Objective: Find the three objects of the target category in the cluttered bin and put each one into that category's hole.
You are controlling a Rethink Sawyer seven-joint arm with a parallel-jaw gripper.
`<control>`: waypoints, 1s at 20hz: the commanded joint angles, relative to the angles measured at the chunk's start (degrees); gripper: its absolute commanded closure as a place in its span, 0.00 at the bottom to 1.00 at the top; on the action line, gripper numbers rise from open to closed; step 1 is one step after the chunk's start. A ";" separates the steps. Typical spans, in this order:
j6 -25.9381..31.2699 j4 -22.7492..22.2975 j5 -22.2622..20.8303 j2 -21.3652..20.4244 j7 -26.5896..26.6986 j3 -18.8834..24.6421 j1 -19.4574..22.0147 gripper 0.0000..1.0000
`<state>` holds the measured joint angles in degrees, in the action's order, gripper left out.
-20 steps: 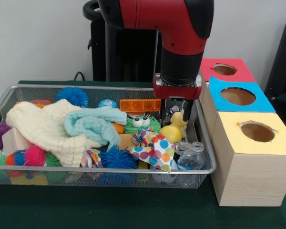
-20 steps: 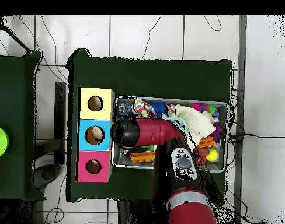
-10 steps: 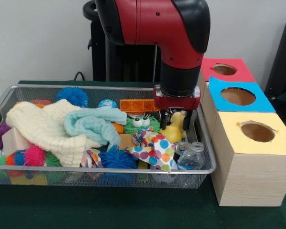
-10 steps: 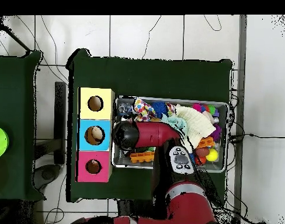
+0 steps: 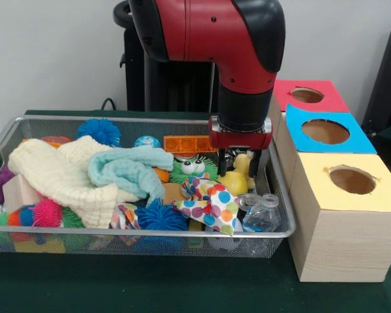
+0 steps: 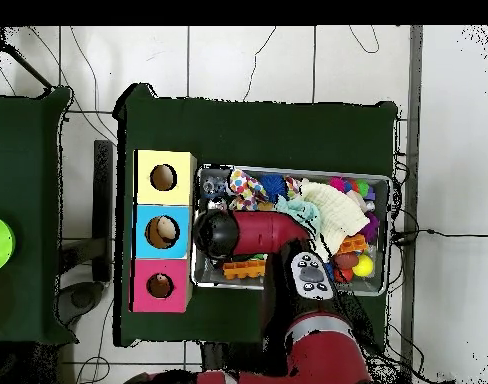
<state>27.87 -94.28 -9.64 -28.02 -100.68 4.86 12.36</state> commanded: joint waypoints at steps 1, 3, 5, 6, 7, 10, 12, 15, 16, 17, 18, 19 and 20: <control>-1.08 -3.87 2.14 1.15 -7.44 2.84 2.21 0.00; -0.87 -4.26 2.15 1.08 -7.59 2.70 2.19 0.00; -0.49 -4.52 2.38 0.95 -7.73 2.79 2.17 0.00; -0.51 -4.87 2.54 0.83 -7.88 3.01 2.14 0.00; -0.40 -5.18 2.79 0.74 -8.03 3.26 2.08 0.00; -0.32 -5.94 3.35 0.16 -8.91 3.46 1.32 0.00; -0.21 -6.08 3.66 -0.16 -9.64 3.12 0.57 0.00; -0.84 -6.37 3.81 -0.18 -9.81 2.95 0.15 0.00; -1.20 -6.40 3.79 -0.11 -9.80 2.89 0.04 0.00; -1.43 -6.28 3.83 -0.06 -9.86 2.72 -0.18 0.00; -1.66 -6.16 3.86 -0.01 -9.93 2.55 -0.39 0.00; -1.89 -6.05 3.90 0.05 -9.99 2.38 -0.60 0.00; -2.12 -6.01 3.98 0.07 -10.10 2.30 -0.81 0.00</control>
<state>27.87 -97.40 -8.15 -28.52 -100.68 4.87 12.15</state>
